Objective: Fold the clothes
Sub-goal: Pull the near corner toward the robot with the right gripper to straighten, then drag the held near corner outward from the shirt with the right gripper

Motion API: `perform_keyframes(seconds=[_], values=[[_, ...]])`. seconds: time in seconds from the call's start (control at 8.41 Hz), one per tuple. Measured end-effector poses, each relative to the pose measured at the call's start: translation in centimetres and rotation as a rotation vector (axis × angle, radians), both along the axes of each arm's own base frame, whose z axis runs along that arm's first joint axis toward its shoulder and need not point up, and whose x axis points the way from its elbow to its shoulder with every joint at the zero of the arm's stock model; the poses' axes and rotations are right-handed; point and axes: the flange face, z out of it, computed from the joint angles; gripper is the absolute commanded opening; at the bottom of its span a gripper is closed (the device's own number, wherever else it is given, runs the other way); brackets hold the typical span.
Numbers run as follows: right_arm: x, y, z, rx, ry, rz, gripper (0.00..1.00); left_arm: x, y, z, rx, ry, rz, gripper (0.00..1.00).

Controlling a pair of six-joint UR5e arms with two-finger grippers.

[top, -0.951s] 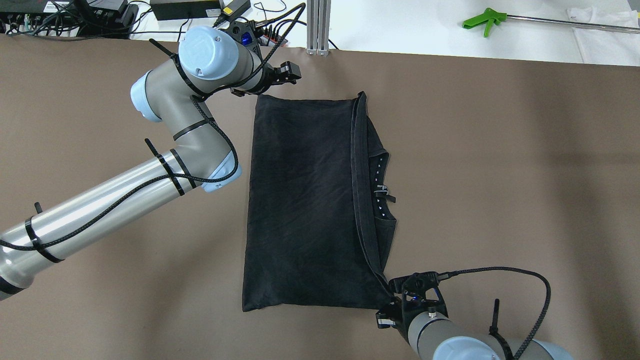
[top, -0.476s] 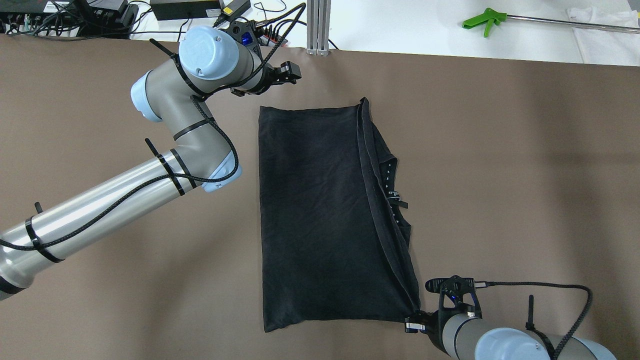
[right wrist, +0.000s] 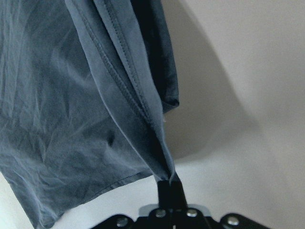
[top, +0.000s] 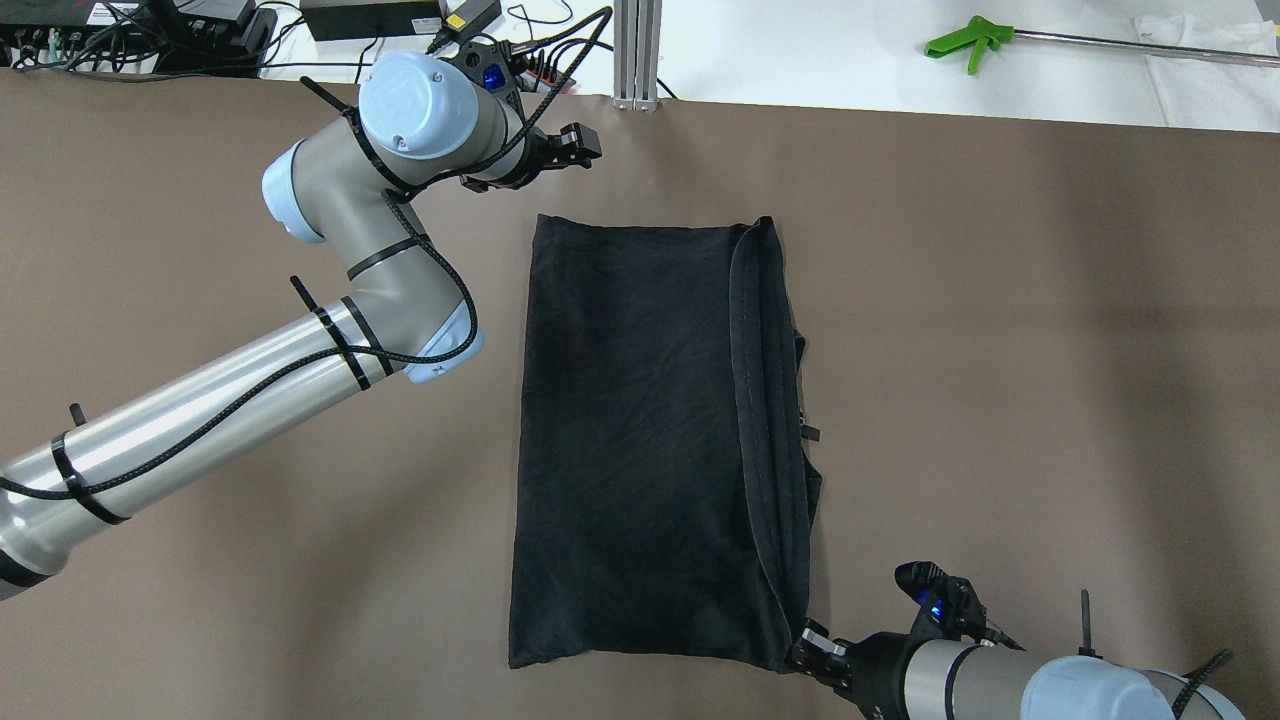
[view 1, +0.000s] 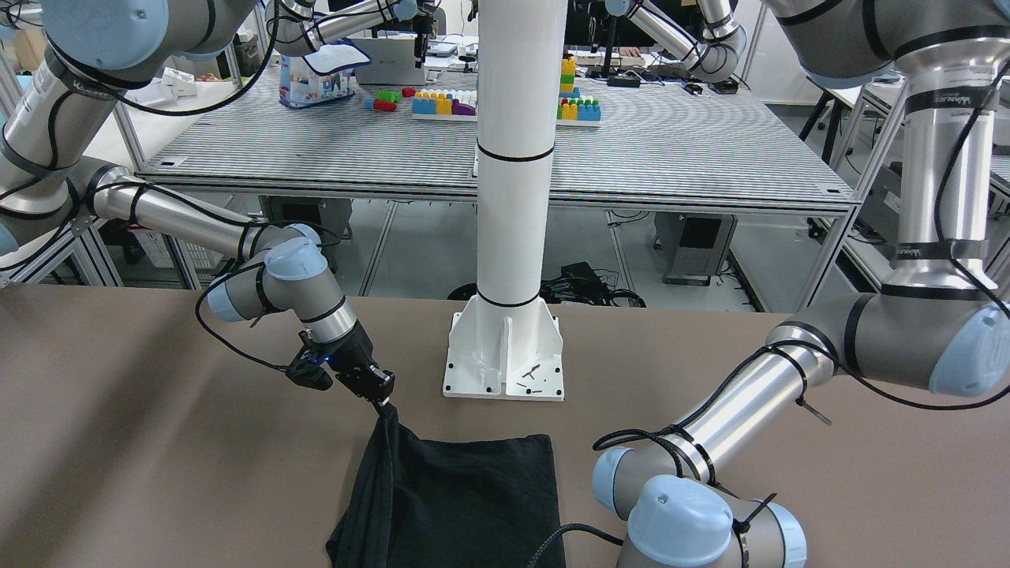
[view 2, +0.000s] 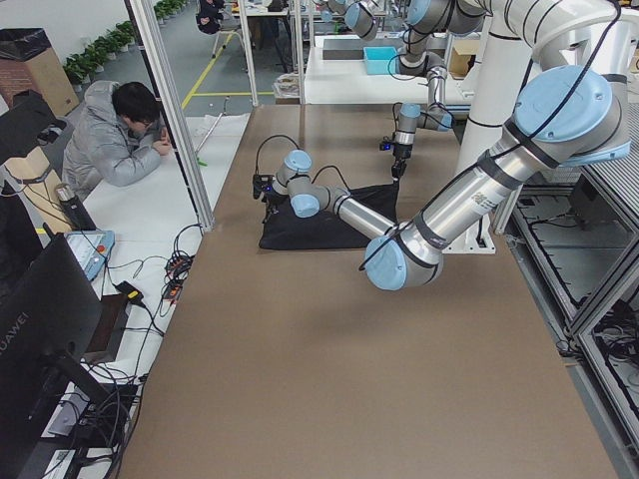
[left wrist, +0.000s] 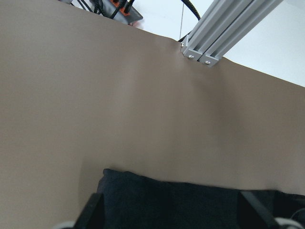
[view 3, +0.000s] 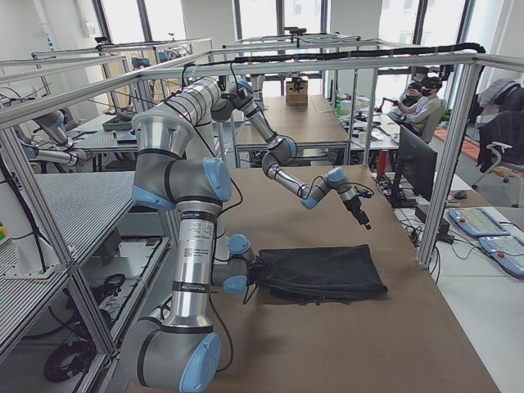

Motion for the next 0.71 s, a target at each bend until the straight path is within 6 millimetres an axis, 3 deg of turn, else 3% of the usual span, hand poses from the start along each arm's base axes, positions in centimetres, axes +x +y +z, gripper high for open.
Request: perform_keyframes(seconds=[0.24,0.71], values=[[-0.1,-1.1,1.6,-0.035,-0.033,0.035,0.00,0.1,-0.1,0.1,0.001,-0.006,0.002,1.00],[1.5,-5.8,4.3,0.040,0.036,0.077,0.00,0.3,0.0,0.2,-0.001,-0.009,0.005,1.00]])
